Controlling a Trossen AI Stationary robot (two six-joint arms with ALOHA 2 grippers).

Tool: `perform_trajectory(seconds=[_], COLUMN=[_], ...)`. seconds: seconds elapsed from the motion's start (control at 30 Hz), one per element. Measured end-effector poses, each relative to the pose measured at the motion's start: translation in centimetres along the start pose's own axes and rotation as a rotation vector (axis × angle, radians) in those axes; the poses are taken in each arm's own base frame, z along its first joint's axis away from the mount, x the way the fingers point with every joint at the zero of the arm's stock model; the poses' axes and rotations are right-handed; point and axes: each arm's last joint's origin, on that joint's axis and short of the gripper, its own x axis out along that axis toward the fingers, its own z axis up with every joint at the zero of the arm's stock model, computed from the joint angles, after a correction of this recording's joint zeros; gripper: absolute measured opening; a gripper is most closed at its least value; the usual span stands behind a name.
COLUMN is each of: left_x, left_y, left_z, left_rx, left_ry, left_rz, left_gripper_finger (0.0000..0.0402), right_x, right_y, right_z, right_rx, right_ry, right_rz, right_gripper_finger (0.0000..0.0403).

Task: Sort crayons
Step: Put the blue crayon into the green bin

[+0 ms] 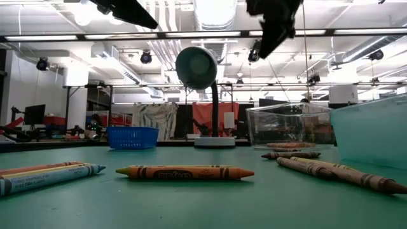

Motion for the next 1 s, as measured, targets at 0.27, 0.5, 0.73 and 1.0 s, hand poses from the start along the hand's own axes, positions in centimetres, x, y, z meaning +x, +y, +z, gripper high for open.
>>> perform_trajectory(seconds=[0.27,0.5,0.73,1.0], left_x=[2.6,4.9,8.1,12.6], left_y=[-3.5,-6.3,-7.5,-8.7], left_z=[0.2,0.5,0.0,-1.9], left_rx=[0.080,0.120,0.124,0.075], left_ry=[-0.056,-0.160,-0.242,-0.273], left_rz=[-0.145,-0.202,-0.352,-0.386], left_gripper_finger=[0.0078,0.0078,0.0078,0.0075], right_x=[-2.9,-4.8,-4.5,-3.0], right_y=[7.0,11.9,14.9,15.5], right_z=[-2.4,-5.1,-7.5,-9.1], right_rx=[-0.156,-0.255,-0.308,-0.265], right_ry=[-0.107,-0.227,-0.299,-0.308], right_rz=[0.008,0.075,0.147,0.159], right_gripper_finger=[0.0052,0.0052,0.0052,0.0052])
